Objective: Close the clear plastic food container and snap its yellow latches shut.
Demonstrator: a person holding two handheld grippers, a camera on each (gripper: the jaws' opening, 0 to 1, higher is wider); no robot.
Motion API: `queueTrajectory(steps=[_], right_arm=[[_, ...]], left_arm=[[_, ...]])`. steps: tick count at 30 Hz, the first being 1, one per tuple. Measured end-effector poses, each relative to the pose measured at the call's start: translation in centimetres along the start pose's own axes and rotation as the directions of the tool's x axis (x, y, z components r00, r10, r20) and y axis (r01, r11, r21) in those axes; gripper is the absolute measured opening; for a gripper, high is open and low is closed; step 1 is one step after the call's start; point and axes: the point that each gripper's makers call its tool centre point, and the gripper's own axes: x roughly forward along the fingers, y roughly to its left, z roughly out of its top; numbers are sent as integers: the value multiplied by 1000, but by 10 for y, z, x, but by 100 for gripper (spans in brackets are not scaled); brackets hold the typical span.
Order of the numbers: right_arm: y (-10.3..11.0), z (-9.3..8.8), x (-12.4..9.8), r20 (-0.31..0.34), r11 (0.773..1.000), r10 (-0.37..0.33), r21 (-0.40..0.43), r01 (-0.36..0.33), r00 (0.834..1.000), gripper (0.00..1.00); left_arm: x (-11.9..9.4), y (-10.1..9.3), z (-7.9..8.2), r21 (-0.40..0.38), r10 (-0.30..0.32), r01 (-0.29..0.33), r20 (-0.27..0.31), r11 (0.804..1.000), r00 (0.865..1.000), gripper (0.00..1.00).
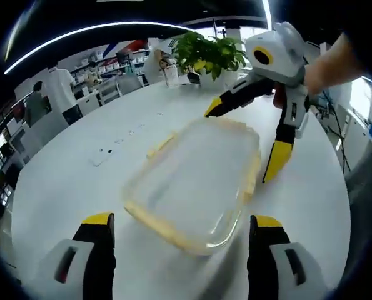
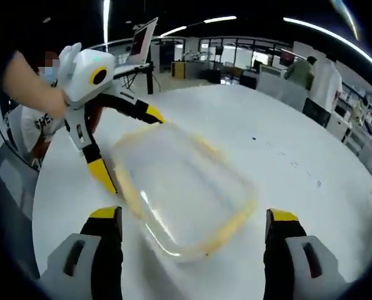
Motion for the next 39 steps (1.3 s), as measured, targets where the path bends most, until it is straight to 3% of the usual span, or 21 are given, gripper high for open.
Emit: queueTrajectory(steps=[2, 4, 8, 13, 19, 26, 31, 33, 34, 39], right_arm=[[3, -2, 0, 8, 1000, 2, 12, -2, 1000, 97], [8, -5, 0, 18, 999, 10, 43, -11, 1000, 99], [15, -2, -1, 61, 997, 16, 70, -20, 998, 100], [16, 1, -6, 85, 993, 5, 118, -15, 996, 100], [22, 3, -8, 94, 992, -1, 129, -11, 996, 100], [23, 4, -9, 102, 988, -5, 153, -10, 995, 99], [21, 4, -15, 112, 985, -25, 172, 6, 993, 98], [20, 3, -20, 120, 982, -35, 188, 11, 992, 98], [20, 2, -23, 122, 981, -40, 193, 16, 992, 97], [20, -4, -32, 128, 975, -66, 219, 37, 990, 96]], left_arm=[[0, -4, 3, -37, -2, 3, 39, 999, 999, 86], [1, -6, -3, -78, 2, 0, 23, 997, 1000, 87], [0, -13, -5, -125, 6, 0, 48, 992, 999, 89], [-1, -21, -3, -198, -9, 27, 94, 980, 996, 99], [-3, -24, -7, -187, -21, 35, 74, 982, 997, 99], [-9, -19, -3, -217, -10, 32, 99, 976, 995, 97], [-16, -16, -6, -262, 10, 19, 106, 965, 994, 95], [-19, -15, -8, -307, 22, 14, 113, 952, 993, 95], [-22, -15, -7, -352, 30, 14, 121, 936, 992, 95], [-32, -13, -10, -376, 64, -9, 134, 927, 989, 94]])
